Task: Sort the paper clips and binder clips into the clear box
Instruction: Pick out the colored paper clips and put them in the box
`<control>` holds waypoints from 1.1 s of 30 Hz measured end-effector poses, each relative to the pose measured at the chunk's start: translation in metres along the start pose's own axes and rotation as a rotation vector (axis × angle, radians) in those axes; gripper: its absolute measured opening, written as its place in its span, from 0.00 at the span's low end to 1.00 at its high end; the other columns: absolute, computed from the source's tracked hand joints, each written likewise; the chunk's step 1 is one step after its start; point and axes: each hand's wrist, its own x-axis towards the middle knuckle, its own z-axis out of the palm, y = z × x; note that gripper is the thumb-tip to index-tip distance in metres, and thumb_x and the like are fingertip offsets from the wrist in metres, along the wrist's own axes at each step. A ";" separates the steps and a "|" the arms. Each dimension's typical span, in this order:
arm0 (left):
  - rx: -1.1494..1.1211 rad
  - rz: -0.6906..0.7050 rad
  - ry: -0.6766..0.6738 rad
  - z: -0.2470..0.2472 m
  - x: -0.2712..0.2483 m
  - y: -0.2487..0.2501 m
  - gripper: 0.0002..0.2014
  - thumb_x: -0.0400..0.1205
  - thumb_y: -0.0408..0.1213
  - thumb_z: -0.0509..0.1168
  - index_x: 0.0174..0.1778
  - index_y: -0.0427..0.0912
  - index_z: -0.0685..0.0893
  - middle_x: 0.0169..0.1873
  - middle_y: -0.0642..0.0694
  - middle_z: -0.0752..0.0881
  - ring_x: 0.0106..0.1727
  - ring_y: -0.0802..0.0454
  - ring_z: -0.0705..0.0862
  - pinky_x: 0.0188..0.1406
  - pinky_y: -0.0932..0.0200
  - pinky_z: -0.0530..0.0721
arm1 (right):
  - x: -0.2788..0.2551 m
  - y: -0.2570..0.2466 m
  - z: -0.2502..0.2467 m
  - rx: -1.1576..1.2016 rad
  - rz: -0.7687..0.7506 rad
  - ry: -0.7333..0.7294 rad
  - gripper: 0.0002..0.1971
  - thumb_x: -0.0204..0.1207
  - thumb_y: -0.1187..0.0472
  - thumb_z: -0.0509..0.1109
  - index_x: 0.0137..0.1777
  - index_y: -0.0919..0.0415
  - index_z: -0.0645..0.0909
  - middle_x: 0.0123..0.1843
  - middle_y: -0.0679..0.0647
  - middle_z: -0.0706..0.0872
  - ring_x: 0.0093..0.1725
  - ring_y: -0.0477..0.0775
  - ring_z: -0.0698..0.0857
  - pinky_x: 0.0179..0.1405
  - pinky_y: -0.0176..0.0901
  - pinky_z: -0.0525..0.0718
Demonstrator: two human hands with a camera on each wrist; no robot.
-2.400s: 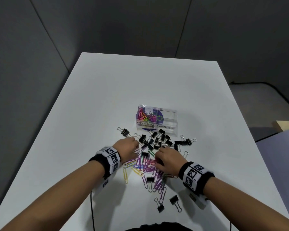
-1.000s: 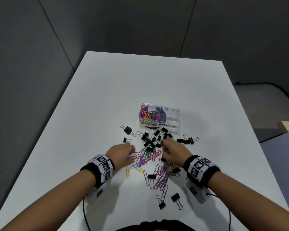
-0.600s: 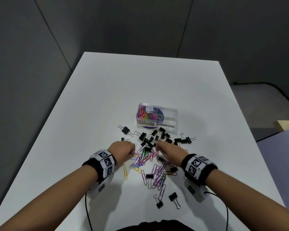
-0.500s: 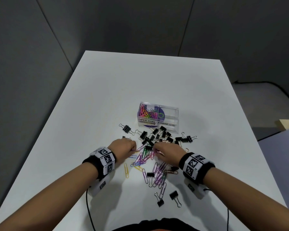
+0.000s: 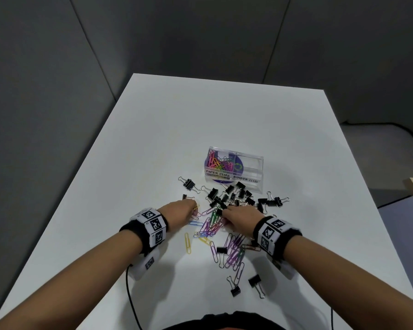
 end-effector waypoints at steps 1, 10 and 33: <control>0.002 -0.006 0.000 0.000 -0.001 0.000 0.04 0.85 0.33 0.52 0.44 0.44 0.67 0.46 0.41 0.80 0.48 0.42 0.80 0.48 0.55 0.74 | -0.001 0.000 0.001 0.010 0.011 0.000 0.12 0.82 0.59 0.56 0.61 0.63 0.75 0.58 0.58 0.82 0.54 0.61 0.84 0.46 0.49 0.80; 0.184 -0.025 0.050 -0.006 -0.005 -0.001 0.17 0.85 0.55 0.51 0.45 0.43 0.67 0.43 0.42 0.80 0.50 0.40 0.83 0.54 0.52 0.73 | -0.005 0.009 0.001 0.192 0.140 0.043 0.07 0.84 0.57 0.52 0.48 0.58 0.67 0.42 0.54 0.75 0.39 0.55 0.74 0.40 0.47 0.72; 0.254 -0.044 -0.032 0.010 0.005 0.006 0.15 0.83 0.46 0.60 0.58 0.39 0.78 0.60 0.42 0.80 0.61 0.43 0.81 0.54 0.51 0.79 | 0.019 -0.026 -0.003 0.048 -0.066 -0.058 0.16 0.81 0.61 0.60 0.68 0.57 0.71 0.58 0.59 0.84 0.54 0.62 0.85 0.49 0.51 0.82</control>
